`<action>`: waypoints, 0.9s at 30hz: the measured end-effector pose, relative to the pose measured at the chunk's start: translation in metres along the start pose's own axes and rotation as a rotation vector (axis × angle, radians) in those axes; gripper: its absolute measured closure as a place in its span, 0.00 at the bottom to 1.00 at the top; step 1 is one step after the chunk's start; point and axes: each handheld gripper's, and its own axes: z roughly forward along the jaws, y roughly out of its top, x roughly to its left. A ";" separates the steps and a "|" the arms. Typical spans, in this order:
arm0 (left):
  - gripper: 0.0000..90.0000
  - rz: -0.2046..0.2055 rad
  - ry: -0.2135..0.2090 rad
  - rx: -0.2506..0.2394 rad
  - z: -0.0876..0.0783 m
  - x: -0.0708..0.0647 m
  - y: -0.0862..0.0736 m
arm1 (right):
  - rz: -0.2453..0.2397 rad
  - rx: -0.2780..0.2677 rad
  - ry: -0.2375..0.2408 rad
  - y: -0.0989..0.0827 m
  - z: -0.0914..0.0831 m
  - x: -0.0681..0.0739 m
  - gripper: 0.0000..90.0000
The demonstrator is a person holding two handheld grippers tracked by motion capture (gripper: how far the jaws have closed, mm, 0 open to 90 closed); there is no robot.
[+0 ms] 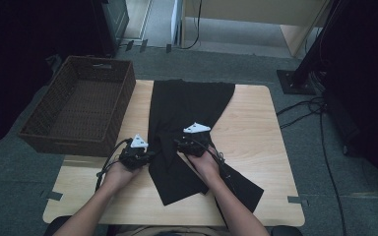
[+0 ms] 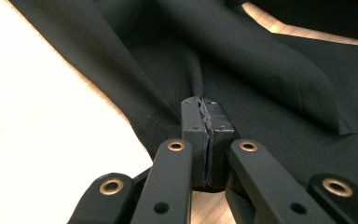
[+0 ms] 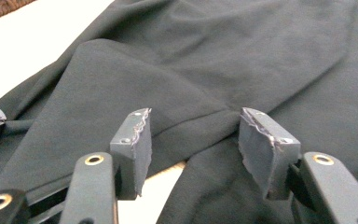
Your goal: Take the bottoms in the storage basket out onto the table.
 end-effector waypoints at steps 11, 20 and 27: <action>0.99 -0.008 -0.010 0.012 -0.002 0.000 -0.001 | -0.080 0.032 -0.024 0.007 0.010 0.009 0.97; 0.97 -0.040 -0.011 0.016 -0.008 0.009 -0.004 | -0.003 0.044 -0.040 -0.008 -0.016 -0.017 1.00; 0.88 -0.058 -0.019 0.016 -0.011 0.009 -0.002 | 0.044 0.046 -0.080 -0.024 -0.039 -0.038 1.00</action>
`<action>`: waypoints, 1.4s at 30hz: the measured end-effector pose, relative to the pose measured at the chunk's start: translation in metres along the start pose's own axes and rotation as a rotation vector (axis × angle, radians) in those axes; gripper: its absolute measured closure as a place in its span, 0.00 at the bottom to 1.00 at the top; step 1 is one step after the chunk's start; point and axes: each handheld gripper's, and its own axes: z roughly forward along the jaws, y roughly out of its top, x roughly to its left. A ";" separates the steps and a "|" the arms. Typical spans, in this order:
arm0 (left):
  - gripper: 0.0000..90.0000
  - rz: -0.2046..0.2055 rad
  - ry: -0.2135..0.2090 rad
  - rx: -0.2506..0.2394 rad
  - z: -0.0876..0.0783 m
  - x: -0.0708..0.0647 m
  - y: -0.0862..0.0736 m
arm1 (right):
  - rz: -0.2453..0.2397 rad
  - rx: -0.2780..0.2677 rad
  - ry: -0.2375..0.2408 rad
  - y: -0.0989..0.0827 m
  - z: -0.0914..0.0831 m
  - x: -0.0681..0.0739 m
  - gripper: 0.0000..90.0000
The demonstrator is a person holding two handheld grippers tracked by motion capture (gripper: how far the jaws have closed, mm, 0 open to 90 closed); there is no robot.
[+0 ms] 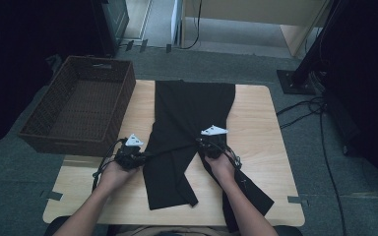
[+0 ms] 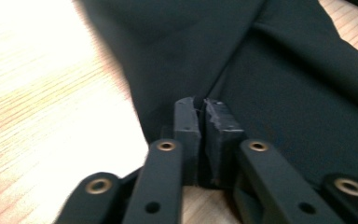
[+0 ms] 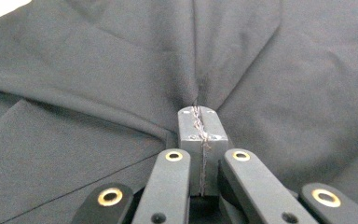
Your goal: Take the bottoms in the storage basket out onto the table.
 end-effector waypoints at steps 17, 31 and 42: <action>0.63 -0.078 0.045 -0.101 0.027 0.018 0.048 | -0.018 -0.009 -0.001 -0.020 -0.020 -0.004 1.00; 1.00 -0.071 0.005 -0.077 0.055 0.018 0.062 | -0.026 -0.023 -0.004 -0.021 -0.019 -0.002 1.00; 1.00 0.035 -0.012 -0.210 -0.025 -0.015 0.070 | -0.063 -0.011 0.018 -0.020 -0.018 0.010 1.00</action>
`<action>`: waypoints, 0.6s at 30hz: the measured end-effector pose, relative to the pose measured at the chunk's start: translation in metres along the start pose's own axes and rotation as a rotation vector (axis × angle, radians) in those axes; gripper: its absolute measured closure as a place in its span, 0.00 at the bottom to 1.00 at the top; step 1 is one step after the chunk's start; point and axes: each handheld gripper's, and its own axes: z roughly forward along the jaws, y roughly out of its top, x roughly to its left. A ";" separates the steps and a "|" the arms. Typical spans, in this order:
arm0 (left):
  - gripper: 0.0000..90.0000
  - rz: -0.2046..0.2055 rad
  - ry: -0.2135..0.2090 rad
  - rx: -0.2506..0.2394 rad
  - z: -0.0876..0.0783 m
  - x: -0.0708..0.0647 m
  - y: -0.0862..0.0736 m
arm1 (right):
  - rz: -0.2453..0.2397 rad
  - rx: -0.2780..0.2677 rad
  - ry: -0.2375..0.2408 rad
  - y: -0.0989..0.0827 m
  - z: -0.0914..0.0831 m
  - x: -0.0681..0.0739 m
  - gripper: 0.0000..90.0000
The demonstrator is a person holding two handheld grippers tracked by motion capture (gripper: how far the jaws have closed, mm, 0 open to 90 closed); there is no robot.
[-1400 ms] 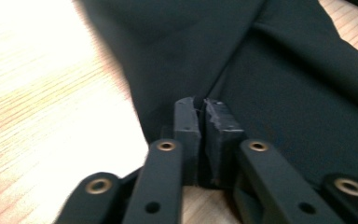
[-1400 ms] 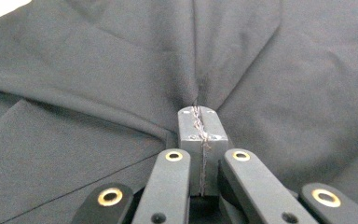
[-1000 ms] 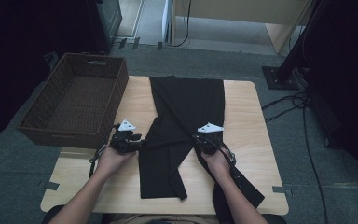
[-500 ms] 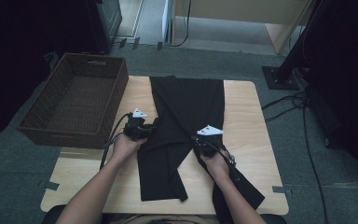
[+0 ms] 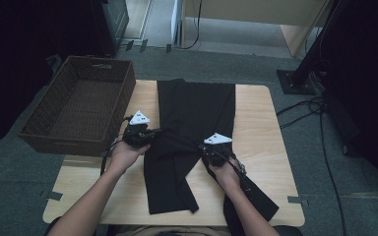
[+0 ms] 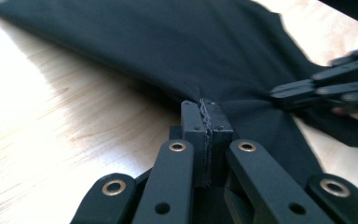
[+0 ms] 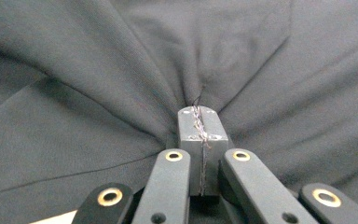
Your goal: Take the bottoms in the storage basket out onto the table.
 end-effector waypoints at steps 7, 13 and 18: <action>0.81 -0.064 0.004 -0.027 -0.005 0.013 -0.007 | -0.014 0.007 0.001 -0.001 -0.001 0.003 1.00; 0.79 -0.102 0.094 0.050 0.017 0.041 -0.017 | -0.009 0.003 0.002 -0.002 -0.003 0.003 1.00; 0.75 -0.142 0.109 0.093 0.038 0.052 -0.024 | -0.006 0.000 0.001 -0.005 -0.005 0.001 1.00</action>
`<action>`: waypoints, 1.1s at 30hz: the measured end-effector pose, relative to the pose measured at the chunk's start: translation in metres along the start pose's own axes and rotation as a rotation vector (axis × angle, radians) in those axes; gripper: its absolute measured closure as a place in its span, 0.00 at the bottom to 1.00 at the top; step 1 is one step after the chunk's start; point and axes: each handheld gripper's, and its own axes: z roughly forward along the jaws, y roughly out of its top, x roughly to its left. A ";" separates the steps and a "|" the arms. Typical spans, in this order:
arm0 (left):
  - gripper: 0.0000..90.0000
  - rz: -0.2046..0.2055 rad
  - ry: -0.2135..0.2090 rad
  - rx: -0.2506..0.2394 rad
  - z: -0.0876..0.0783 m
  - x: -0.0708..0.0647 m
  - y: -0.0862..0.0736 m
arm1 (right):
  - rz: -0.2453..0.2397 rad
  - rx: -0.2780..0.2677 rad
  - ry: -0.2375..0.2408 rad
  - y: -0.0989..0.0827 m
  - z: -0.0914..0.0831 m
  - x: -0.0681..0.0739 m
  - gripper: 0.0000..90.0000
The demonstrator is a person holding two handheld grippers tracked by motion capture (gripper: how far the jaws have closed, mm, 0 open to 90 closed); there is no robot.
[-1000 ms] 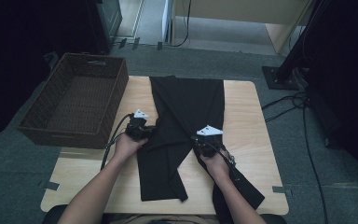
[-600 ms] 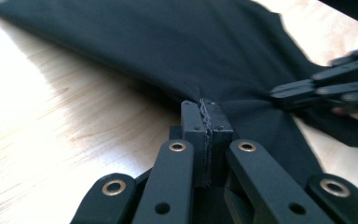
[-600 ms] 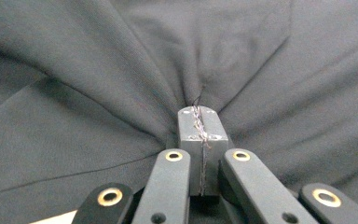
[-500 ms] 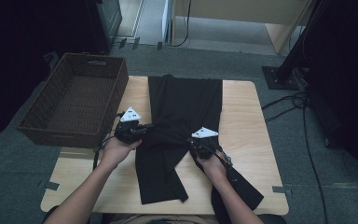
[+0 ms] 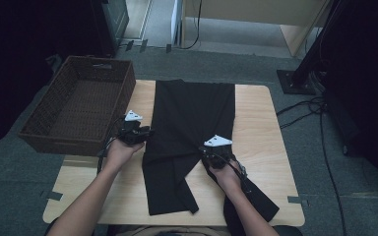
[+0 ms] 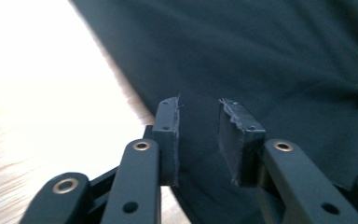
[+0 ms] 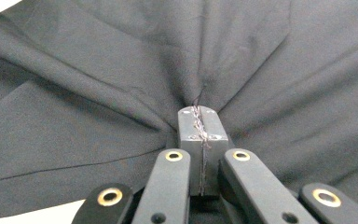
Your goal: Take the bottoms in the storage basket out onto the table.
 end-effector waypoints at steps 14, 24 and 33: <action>0.64 0.040 -0.017 -0.014 0.017 -0.015 0.007 | -0.022 -0.002 0.072 -0.004 -0.002 0.022 1.00; 0.58 0.073 -0.028 0.017 0.034 -0.028 0.009 | -0.064 0.021 0.138 -0.007 -0.008 0.045 1.00; 0.54 0.088 0.015 0.045 0.046 -0.022 0.003 | -0.081 -0.013 0.122 -0.012 -0.008 0.054 1.00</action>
